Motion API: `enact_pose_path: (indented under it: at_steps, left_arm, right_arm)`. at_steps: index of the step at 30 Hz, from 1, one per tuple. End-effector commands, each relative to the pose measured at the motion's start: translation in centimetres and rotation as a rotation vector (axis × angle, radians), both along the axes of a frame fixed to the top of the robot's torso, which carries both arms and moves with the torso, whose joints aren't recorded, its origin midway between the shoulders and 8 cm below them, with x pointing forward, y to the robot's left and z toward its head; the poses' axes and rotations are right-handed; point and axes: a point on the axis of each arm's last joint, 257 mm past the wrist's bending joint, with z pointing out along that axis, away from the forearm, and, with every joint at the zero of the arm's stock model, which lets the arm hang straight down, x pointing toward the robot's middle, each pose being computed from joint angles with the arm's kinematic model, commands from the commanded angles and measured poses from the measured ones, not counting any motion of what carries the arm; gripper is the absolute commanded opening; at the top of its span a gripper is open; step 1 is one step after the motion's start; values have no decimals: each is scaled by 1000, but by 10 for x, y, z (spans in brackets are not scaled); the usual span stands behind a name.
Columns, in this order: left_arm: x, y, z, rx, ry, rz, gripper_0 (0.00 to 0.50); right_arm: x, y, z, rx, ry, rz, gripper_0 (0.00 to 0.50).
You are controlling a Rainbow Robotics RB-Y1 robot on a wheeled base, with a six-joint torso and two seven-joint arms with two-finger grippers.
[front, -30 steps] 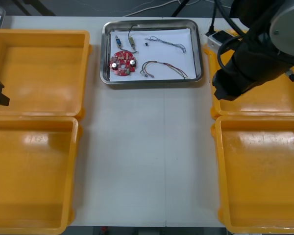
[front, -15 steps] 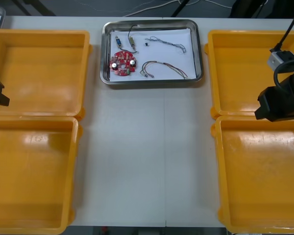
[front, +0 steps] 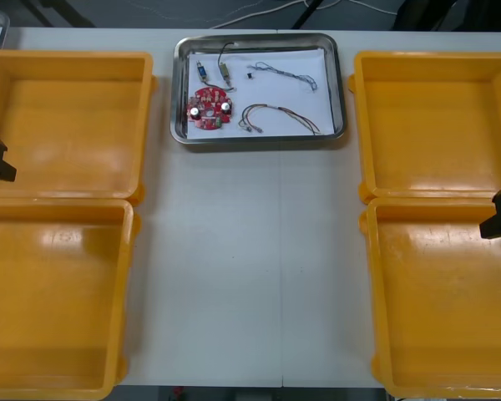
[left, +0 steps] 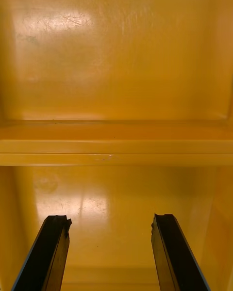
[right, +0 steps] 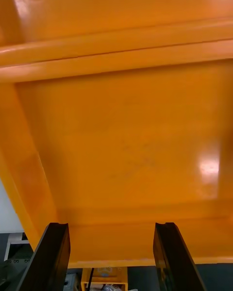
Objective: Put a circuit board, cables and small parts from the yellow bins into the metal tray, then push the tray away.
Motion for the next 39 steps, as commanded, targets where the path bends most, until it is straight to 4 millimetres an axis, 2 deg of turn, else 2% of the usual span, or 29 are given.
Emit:
enact_pose_path:
  at_steps: [1, 11, 24, 39]
  left_arm:
    - [0, -2, 7, 11, -30, -34, 500]
    - [0, -2, 7, 11, -30, -34, 500]
    - [0, -2, 7, 11, -30, -34, 500]
    - [0, -2, 7, 11, -30, -34, 500]
  right_arm:
    - [-10, -16, 4, -53, -36, -9, 500]
    - [-12, -15, -7, -54, -59, 19, 500]
    - [4, -9, -7, -30, -133, 31, 500]
    - [4, -11, -8, -50, -134, 54, 500]
